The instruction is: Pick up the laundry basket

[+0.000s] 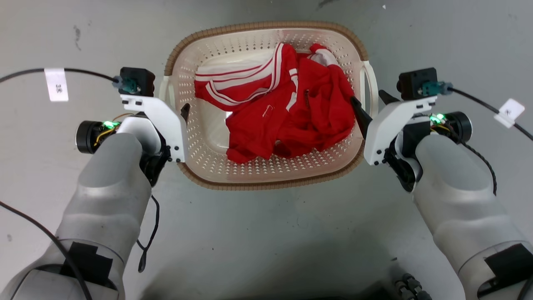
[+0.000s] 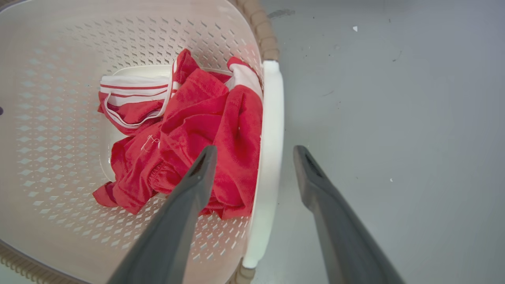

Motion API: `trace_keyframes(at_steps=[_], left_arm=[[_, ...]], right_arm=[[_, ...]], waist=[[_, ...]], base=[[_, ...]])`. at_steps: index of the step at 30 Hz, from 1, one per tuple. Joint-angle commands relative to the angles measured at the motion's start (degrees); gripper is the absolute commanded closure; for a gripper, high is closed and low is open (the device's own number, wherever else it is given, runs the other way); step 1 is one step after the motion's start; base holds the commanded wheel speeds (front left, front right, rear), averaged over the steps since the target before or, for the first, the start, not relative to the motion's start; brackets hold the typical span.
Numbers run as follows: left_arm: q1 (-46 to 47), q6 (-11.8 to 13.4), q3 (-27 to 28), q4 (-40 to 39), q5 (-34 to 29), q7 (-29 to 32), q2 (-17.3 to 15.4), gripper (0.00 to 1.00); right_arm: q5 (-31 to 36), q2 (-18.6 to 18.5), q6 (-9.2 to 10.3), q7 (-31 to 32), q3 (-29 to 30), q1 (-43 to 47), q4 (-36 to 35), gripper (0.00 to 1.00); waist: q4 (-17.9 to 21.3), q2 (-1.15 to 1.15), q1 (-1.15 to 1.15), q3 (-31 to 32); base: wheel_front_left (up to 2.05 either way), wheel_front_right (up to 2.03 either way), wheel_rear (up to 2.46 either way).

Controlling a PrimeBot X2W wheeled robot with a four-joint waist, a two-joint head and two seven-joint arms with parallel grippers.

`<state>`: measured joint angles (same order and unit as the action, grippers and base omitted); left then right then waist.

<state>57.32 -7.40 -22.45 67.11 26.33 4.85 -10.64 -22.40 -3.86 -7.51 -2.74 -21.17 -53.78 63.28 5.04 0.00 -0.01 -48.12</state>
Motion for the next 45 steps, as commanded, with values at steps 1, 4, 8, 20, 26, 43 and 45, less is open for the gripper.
trace_keyframes(at_steps=[1,4,8,20,26,43,45], left_arm=[[0.7,-0.1,-0.5,0.0,0.2,0.5,-0.4,0.0],[1.8,-0.1,-2.0,-0.1,1.9,2.9,-1.5,0.0],[2.4,-0.1,-3.5,0.1,4.0,4.6,-2.5,0.0],[0.3,0.0,-7.4,-0.4,11.0,8.0,-2.3,1.0],[-2.2,0.0,-9.5,0.0,14.6,11.3,-1.0,1.0],[-10.2,-0.3,-13.8,0.2,24.4,22.0,2.6,1.0],[-11.0,-0.3,-14.1,0.3,25.4,23.1,2.6,1.0]], right_arm=[[-0.4,0.2,0.04,0.3,-0.4,-1.1,0.4,0.0],[-2.3,0.3,0.04,1.3,-2.4,-3.1,1.4,0.0],[-5.4,0.3,0.04,2.6,-4.7,-4.3,2.2,0.29],[-14.3,-1.1,0.02,5.8,-11.2,-3.1,2.3,1.0],[-18.6,-2.1,0.02,10.1,-14.2,-0.7,2.5,1.0],[-28.4,-5.8,0.03,23.8,-20.1,6.8,3.6,1.0],[-29.4,-5.8,0.03,25.9,-20.2,7.3,4.1,1.0]], waist=[[0.4,0.0,0.01,-0.7],[0.7,0.0,0.01,-1.8],[1.0,0.0,0.01,-2.3],[0.5,0.0,0.01,0.4],[-0.2,0.0,0.01,7.3],[-2.1,0.0,0.01,30.1],[-2.2,0.0,0.01,32.3]], base=[[0.0,0.0,0.0],[0.0,0.0,0.0],[0.0,0.0,0.0],[0.0,0.0,0.0],[0.0,0.0,0.0],[0.0,0.0,0.0],[0.0,0.0,0.0]])
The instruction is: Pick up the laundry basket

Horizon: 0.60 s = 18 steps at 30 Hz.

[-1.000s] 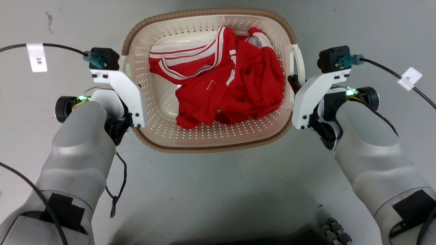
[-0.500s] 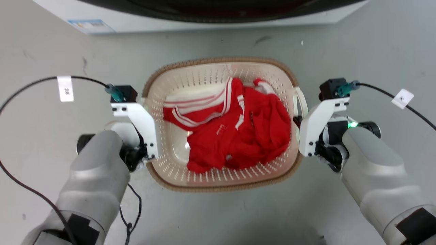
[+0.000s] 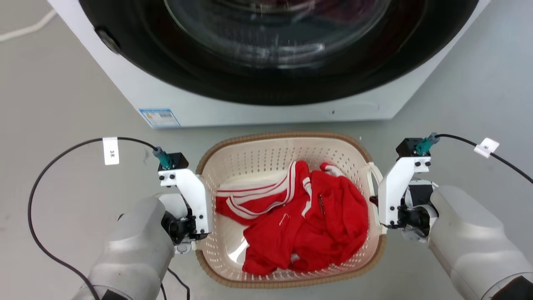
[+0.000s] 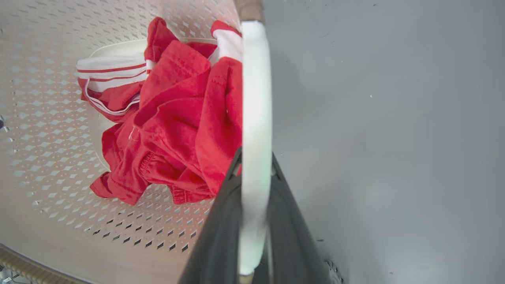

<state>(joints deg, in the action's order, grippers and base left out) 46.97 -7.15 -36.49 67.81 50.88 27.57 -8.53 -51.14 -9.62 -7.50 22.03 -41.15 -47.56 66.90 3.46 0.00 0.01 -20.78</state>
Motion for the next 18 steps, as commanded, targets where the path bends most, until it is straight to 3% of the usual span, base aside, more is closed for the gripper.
trace_keyframes(at_steps=[1,18], left_arm=[[-1.0,-0.6,-0.1,-0.3,1.4,1.1,0.6,1.0],[-3.4,-0.6,-1.3,1.8,6.9,12.1,0.7,1.0]], right_arm=[[-1.2,0.0,0.02,2.5,-0.3,1.3,0.9,1.0],[-5.6,1.6,0.02,16.4,0.4,3.7,6.1,1.0]], waist=[[-0.6,0.0,-0.01,5.9],[-0.9,0.0,-0.01,17.7]], base=[[0.0,0.0,0.0],[0.0,0.0,0.0]])
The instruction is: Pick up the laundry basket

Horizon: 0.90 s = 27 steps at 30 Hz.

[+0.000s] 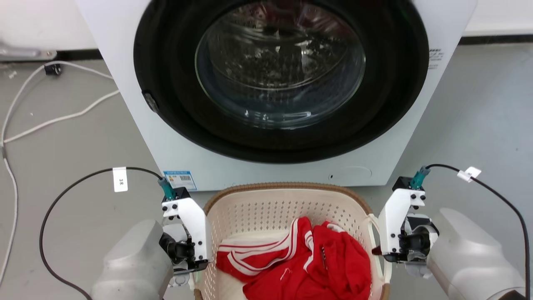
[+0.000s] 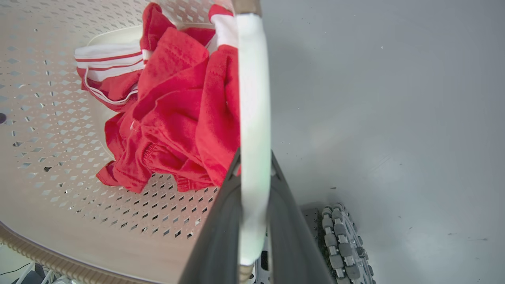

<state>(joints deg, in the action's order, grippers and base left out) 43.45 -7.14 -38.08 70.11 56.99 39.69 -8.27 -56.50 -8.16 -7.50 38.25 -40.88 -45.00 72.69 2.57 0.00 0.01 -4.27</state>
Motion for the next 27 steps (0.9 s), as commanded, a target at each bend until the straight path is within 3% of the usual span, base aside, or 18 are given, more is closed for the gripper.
trace_keyframes(at_steps=[1,13,27], left_arm=[[-0.4,-0.6,0.2,-0.3,0.9,0.5,0.5,1.0],[-4.0,-0.6,-0.3,0.4,2.9,1.7,0.6,1.0],[-4.9,-0.6,-0.9,0.3,4.3,1.2,0.6,1.0]], right_arm=[[-0.3,0.2,0.02,0.5,0.2,1.4,0.5,1.0],[-0.3,0.5,0.01,6.8,1.5,2.6,1.2,1.0],[2.1,0.1,0.02,9.2,5.2,3.2,1.2,1.0]], waist=[[0.0,0.0,-0.01,1.7],[0.7,0.0,-0.01,4.7],[0.8,0.0,-0.01,4.7]], base=[[0.0,0.0,0.0],[0.0,0.0,0.0],[0.0,0.0,0.0]])
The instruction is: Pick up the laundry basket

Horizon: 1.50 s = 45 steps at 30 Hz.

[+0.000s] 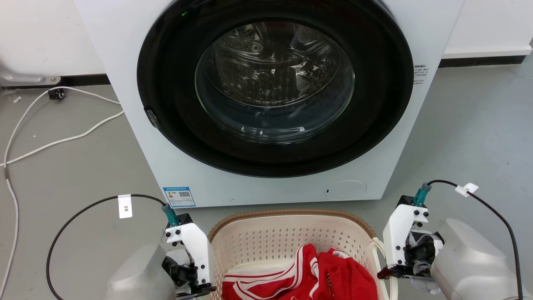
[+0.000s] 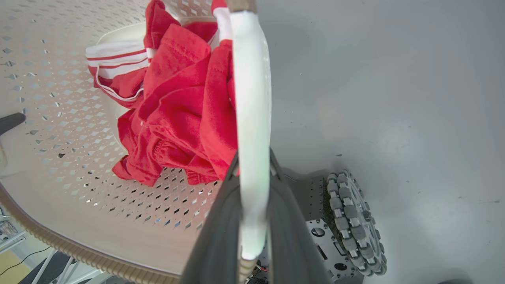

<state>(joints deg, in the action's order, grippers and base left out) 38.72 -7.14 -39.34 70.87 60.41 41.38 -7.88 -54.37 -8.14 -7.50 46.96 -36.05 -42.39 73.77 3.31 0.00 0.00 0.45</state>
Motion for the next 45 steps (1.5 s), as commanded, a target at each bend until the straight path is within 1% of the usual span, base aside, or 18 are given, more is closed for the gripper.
trace_keyframes(at_steps=[1,18,45], left_arm=[[-0.2,-0.6,0.3,-0.5,0.9,-0.5,0.2,1.0],[-0.3,-0.6,-0.7,-0.1,1.5,-2.5,0.5,1.0],[-0.8,-0.6,-1.7,0.7,3.1,-3.4,1.1,1.0]], right_arm=[[0.3,0.1,0.02,0.5,0.5,0.5,0.2,1.0],[3.9,0.9,0.02,1.4,4.9,0.7,0.2,1.0],[9.6,1.8,0.01,2.6,10.9,0.6,0.1,1.0]], waist=[[0.1,0.0,0.0,-0.1],[0.1,0.0,0.0,-0.4],[0.0,0.0,0.0,-0.2]], base=[[0.0,0.0,0.0],[0.0,0.0,0.0],[0.0,0.0,0.0]])
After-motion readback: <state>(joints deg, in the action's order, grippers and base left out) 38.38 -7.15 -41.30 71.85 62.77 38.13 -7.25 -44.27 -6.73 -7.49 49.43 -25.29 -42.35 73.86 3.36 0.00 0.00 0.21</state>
